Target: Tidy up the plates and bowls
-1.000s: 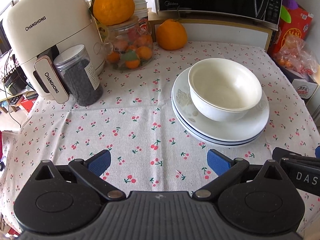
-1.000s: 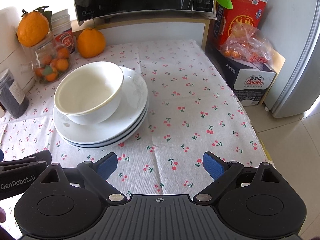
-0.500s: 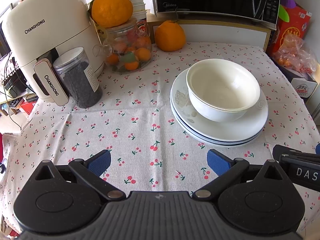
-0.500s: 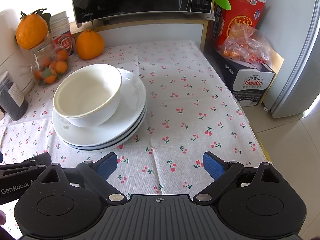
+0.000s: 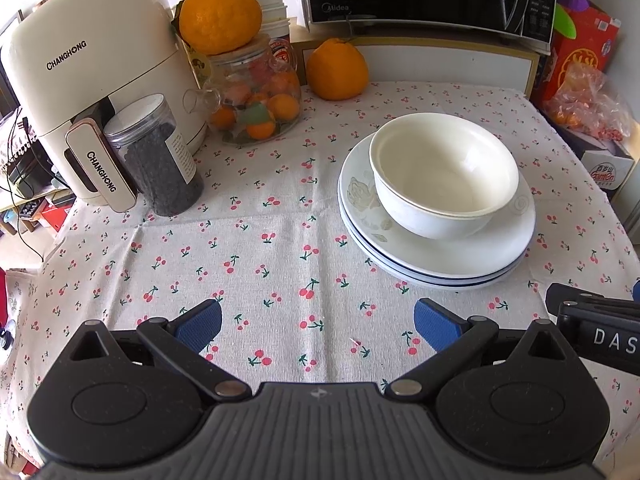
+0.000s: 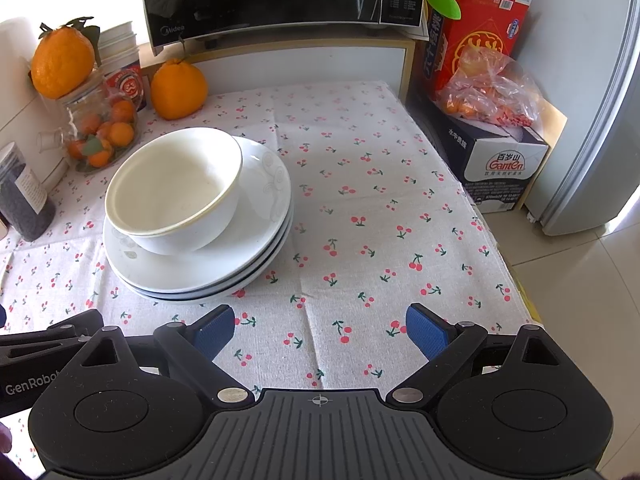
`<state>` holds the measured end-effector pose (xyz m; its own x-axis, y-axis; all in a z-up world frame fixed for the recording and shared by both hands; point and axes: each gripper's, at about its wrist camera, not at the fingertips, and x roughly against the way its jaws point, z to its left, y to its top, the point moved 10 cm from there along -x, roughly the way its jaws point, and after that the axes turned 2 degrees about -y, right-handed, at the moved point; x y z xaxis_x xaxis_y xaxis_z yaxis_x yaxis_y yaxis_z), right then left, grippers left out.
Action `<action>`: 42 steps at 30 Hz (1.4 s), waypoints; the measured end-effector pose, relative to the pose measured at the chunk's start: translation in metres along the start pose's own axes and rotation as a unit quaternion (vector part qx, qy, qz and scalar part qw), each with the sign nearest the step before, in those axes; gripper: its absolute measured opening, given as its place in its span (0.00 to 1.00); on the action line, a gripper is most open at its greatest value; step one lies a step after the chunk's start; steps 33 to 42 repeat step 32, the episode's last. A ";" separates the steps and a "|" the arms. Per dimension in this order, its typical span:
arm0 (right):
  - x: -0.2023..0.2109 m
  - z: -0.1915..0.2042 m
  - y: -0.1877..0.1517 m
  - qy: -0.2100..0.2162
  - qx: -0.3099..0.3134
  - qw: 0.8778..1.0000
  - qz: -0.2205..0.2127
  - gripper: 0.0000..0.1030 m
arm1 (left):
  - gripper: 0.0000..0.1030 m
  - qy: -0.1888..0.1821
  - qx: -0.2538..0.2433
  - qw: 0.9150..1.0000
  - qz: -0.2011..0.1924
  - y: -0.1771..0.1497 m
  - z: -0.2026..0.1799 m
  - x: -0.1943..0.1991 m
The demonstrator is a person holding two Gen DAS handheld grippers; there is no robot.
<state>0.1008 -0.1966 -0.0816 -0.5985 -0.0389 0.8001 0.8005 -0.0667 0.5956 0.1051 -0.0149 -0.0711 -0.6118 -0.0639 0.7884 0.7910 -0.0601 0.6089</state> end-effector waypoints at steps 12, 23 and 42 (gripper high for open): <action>0.000 0.000 0.000 0.000 0.000 1.000 0.000 0.91 | 1.00 0.002 -0.004 1.000 0.002 -0.001 0.000 0.000; 0.000 0.000 0.000 0.001 0.001 1.000 0.001 0.91 | 1.00 0.004 -0.006 1.000 0.007 -0.002 0.002 -0.001; -0.002 0.000 0.000 -0.002 0.001 1.000 0.001 0.91 | 1.00 0.000 -0.013 1.000 0.007 -0.002 0.000 -0.003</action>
